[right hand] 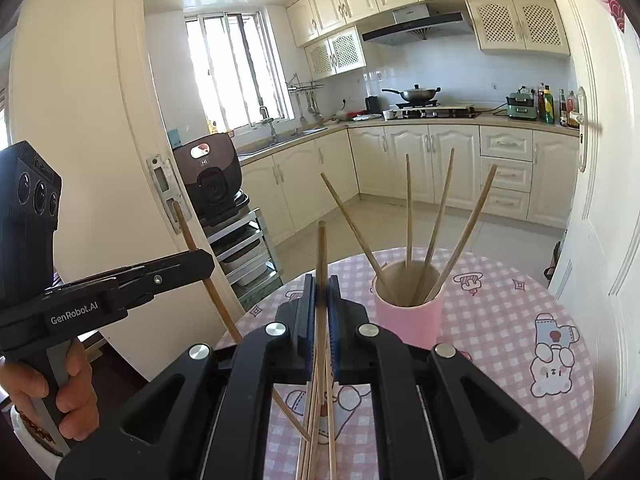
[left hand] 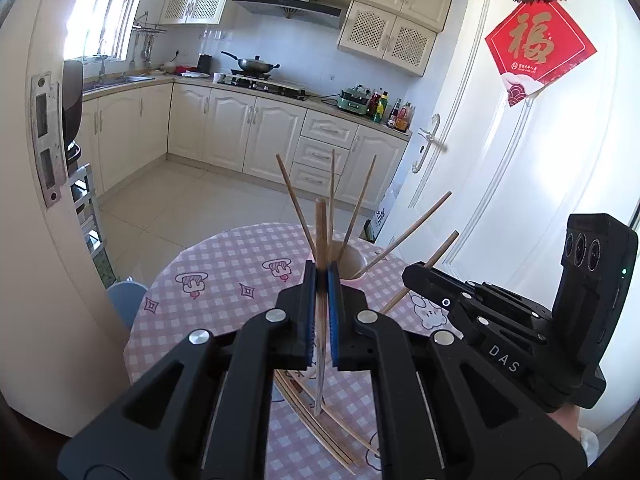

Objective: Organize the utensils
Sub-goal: 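Lift both held chopsticks upright and carry them above the pink cup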

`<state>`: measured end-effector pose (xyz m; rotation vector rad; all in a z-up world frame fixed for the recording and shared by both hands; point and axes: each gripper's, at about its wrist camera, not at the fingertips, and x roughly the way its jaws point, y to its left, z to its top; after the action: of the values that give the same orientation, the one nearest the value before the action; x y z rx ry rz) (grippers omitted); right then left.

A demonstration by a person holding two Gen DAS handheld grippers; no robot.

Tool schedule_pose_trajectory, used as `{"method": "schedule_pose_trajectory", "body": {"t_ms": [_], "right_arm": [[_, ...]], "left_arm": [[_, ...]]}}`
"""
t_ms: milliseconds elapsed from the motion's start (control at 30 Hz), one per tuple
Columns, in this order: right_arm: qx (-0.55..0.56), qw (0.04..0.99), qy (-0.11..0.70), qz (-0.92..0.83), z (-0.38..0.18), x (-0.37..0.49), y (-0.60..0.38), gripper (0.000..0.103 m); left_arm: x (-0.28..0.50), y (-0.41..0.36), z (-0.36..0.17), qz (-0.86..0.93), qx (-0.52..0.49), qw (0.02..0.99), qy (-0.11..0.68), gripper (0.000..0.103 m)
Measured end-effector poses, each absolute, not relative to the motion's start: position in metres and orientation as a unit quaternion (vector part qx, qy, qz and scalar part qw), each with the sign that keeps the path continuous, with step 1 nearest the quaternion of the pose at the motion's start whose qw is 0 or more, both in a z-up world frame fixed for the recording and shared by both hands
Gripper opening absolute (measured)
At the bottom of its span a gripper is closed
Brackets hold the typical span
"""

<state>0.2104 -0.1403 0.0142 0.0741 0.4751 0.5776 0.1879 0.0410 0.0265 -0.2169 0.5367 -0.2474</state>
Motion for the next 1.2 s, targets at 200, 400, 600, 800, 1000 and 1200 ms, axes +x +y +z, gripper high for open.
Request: {"method": "schedule_pose_trajectory", "body": {"t_ms": [200,400,600,800,1000,1200], "right_arm": [[0.025,0.947,0.186,0.261,0.036,0.204,-0.148,0.005],[0.027,0.962,0.137,0.234,0.058,0.207,-0.158,0.005],[0.015,0.974,0.103,0.204,0.071,0.218,-0.161,0.005],[-0.001,0.979,0.085,0.185,0.064,0.231,-0.161,0.005],[-0.017,0.978,0.098,0.181,0.044,0.246,-0.157,0.005],[-0.029,0.975,0.121,0.182,0.022,0.252,-0.152,0.005]], "left_arm": [[0.196,0.031,0.044,-0.124,-0.101,0.957,0.242,0.006],[0.217,0.022,0.067,-0.116,-0.096,0.966,0.212,0.006],[0.238,0.010,0.086,-0.105,-0.106,0.974,0.171,0.006],[0.257,0.004,0.095,-0.094,-0.114,0.981,0.127,0.006],[0.273,-0.005,0.073,-0.101,-0.106,0.982,0.120,0.006],[0.284,-0.004,0.041,-0.109,-0.103,0.976,0.156,0.006]]}}
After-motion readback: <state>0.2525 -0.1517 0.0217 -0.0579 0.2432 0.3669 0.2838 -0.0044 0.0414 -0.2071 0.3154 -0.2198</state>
